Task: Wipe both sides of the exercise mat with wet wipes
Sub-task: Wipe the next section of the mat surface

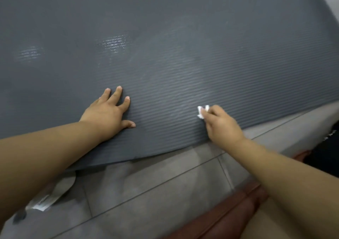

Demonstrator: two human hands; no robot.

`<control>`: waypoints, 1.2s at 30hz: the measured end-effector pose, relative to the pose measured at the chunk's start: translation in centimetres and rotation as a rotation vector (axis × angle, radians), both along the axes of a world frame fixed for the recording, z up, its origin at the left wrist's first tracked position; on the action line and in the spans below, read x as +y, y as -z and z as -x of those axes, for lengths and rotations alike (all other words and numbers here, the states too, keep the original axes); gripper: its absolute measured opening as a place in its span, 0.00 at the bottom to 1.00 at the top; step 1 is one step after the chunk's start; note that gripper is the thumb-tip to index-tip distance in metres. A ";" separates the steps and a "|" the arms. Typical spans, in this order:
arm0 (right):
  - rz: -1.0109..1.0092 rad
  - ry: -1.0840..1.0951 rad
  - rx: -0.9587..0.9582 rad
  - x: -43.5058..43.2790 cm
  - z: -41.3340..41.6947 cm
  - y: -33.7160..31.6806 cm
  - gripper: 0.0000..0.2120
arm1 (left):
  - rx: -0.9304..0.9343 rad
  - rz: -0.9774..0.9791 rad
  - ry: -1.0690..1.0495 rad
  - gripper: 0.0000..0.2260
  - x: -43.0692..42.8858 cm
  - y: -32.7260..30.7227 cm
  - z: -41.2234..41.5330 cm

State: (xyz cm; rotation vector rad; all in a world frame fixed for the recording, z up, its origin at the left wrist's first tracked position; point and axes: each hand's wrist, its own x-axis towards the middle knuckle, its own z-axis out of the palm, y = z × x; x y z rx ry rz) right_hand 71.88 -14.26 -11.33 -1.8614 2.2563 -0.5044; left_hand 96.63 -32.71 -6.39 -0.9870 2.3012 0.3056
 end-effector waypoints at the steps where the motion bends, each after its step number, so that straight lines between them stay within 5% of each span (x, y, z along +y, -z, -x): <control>1: -0.012 0.147 0.013 0.4 1.6 -0.2 0.14 | -0.005 -0.002 0.002 0.37 0.0 -0.1 0.0; 5: -0.180 0.412 -0.013 0.9 -0.7 -0.6 0.13 | -0.021 -0.033 -0.006 0.37 -0.4 -0.8 0.2; 10: -0.200 0.022 -0.122 1.2 -8.0 -1.2 0.11 | -0.009 -0.083 0.038 0.30 -0.3 -2.1 -0.5; 16: -0.362 -0.095 -0.050 1.8 -8.1 -2.0 0.36 | 0.012 -0.071 0.129 0.25 1.2 -4.7 -3.5; 19: -0.334 -0.147 0.044 1.6 -8.0 -2.2 0.39 | -0.055 -0.072 0.194 0.26 1.6 -6.4 -4.0; 25: -0.146 -0.269 0.249 0.4 -5.1 -2.7 0.22 | -0.149 -0.071 0.314 0.58 2.4 -7.4 -3.6; 27: -0.156 -0.213 0.255 0.0 -3.7 -3.3 0.20 | -0.134 -0.091 0.325 0.53 2.7 -7.3 -2.9; 31: -0.202 -0.044 0.225 0.1 -0.2 -4.3 0.23 | -0.054 -0.094 0.379 0.27 4.0 -6.7 0.2; 36: -0.291 0.105 0.201 1.5 3.9 -6.3 0.22 | 0.209 -0.081 0.431 0.17 5.6 -6.7 4.5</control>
